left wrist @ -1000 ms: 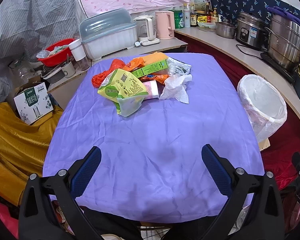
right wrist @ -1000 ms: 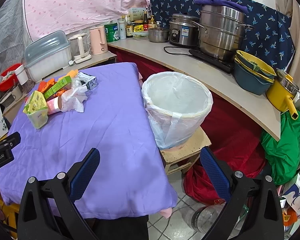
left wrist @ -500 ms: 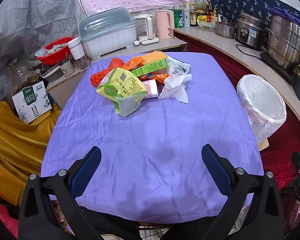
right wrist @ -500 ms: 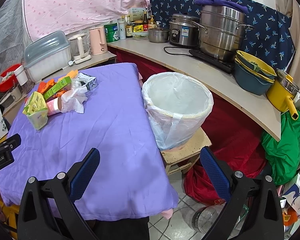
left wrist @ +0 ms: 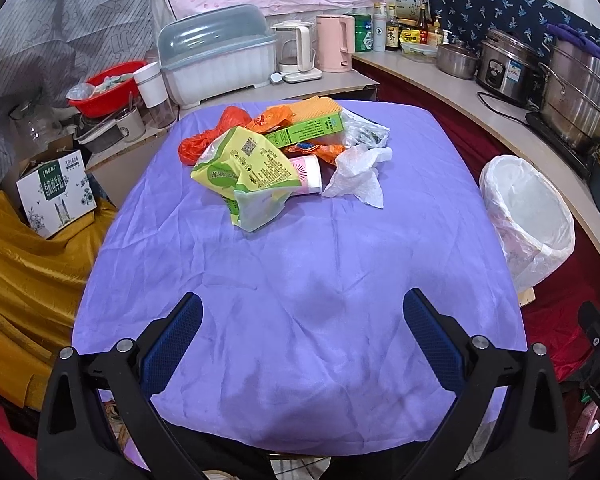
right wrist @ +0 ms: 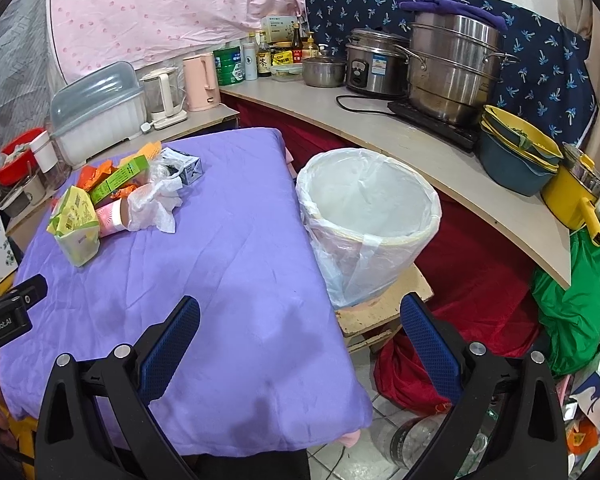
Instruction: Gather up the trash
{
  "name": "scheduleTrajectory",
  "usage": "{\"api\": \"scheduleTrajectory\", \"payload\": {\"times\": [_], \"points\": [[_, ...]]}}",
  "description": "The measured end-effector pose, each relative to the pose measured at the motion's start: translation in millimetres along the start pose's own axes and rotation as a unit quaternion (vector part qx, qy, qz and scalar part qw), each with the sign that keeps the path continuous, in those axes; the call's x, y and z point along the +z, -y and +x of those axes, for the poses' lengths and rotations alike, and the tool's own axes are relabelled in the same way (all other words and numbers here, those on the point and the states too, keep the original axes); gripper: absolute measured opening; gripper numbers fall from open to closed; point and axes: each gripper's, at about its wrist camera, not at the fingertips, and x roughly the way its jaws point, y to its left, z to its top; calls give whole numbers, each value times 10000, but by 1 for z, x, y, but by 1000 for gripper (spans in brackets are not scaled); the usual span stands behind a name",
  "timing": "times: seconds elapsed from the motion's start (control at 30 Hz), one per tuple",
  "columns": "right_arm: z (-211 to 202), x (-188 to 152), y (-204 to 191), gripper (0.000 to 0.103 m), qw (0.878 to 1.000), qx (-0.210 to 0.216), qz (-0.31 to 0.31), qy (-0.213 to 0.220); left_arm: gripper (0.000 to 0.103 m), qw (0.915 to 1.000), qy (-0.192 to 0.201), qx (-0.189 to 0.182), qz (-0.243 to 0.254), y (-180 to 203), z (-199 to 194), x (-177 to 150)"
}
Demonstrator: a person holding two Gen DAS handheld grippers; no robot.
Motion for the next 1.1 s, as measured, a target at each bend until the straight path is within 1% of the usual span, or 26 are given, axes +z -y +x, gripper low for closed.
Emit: {"api": "scheduleTrajectory", "payload": {"times": [0.13,0.33,0.57,0.7,0.83,0.93,1.0,1.03,1.07,1.1], "points": [[9,7,-13,96,10000,73,-32,-10,96,9999,-46,-58,-117,-12,10,7],[31,24,-41,96,9994,348,-54,33,96,9994,-87,-19,-348,-39,34,21],[66,51,-93,96,9967,771,-232,90,96,9972,-269,91,-698,-76,70,39],[90,64,-119,91,9948,985,-268,43,96,9956,-321,125,-866,-93,89,53],[120,76,-143,86,9936,1104,-226,-73,96,9937,-355,59,-1065,-103,111,70],[141,83,-156,80,9923,1219,-130,-180,96,9924,-439,6,-1148,-105,130,79],[155,88,-164,74,9915,1278,-72,-233,94,9913,-508,-72,-1208,-106,142,84],[161,90,-167,73,9912,1297,-47,-256,91,9908,-535,-114,-1240,-107,148,86],[167,91,-170,69,9913,1289,-34,-279,85,9903,-566,-167,-1261,-106,153,88],[176,93,-174,66,9912,1289,-12,-314,83,9901,-599,-213,-1252,-105,157,89]]}}
